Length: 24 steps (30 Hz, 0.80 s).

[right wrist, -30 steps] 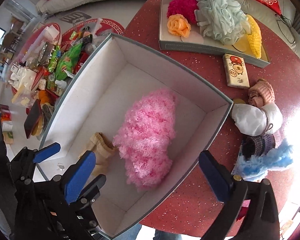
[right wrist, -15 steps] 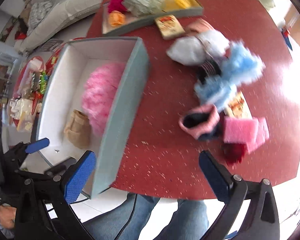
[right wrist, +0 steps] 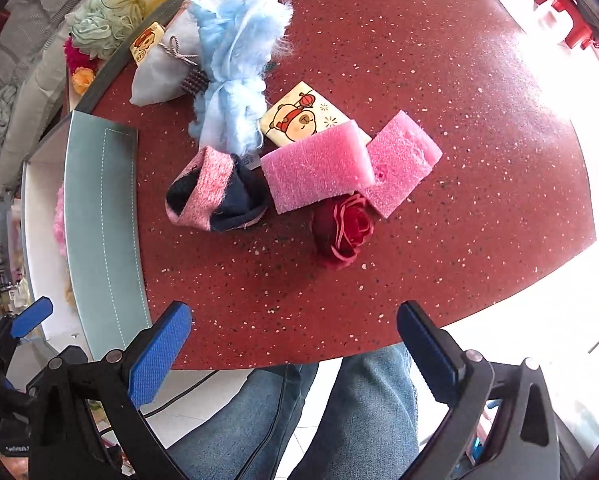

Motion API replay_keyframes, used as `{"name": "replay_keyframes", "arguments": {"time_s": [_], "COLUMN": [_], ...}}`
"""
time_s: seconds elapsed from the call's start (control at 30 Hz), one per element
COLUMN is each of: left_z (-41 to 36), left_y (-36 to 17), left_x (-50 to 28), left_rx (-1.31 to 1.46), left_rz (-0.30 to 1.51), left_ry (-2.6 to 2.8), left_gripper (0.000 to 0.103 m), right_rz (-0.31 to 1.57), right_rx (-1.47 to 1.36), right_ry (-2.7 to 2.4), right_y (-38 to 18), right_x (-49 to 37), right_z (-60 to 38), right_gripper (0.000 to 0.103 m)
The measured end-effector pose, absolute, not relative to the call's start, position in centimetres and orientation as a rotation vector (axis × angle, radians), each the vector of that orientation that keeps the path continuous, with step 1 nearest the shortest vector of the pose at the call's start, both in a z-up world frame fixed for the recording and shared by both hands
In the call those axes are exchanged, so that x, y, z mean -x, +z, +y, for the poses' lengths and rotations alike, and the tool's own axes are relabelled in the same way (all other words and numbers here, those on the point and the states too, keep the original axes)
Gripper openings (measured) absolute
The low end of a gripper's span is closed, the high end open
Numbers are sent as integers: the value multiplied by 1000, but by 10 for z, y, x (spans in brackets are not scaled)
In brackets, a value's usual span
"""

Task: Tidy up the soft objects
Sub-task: 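Move both grippers back toward the remaining items on the table, then grasp the pink-and-navy knit cuff with the left gripper while the right grasps a pink sponge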

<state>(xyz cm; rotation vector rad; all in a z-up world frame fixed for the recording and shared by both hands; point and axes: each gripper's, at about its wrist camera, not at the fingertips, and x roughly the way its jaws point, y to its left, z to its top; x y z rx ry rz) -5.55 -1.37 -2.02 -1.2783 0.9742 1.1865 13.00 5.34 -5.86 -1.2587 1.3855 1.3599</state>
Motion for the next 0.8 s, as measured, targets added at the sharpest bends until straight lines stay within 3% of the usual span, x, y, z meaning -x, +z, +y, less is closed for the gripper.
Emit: {"name": "replay_keyframes", "arguments": {"time_s": [0.4,0.8], "left_z": [65,105], "left_y": [-70,-131], "left_x": [0,4], "left_rx": [1461,1584], "left_rz": [959,954], "left_ry": [1278,1411], "left_gripper": [103,103], "right_rz": [1260,1159], "right_rx": [1398,1448], "right_ry": [1419,1358], "right_y": [-84,-112], "right_x": [-160,-204], "right_z": [93,113], "right_gripper": [103,103]}}
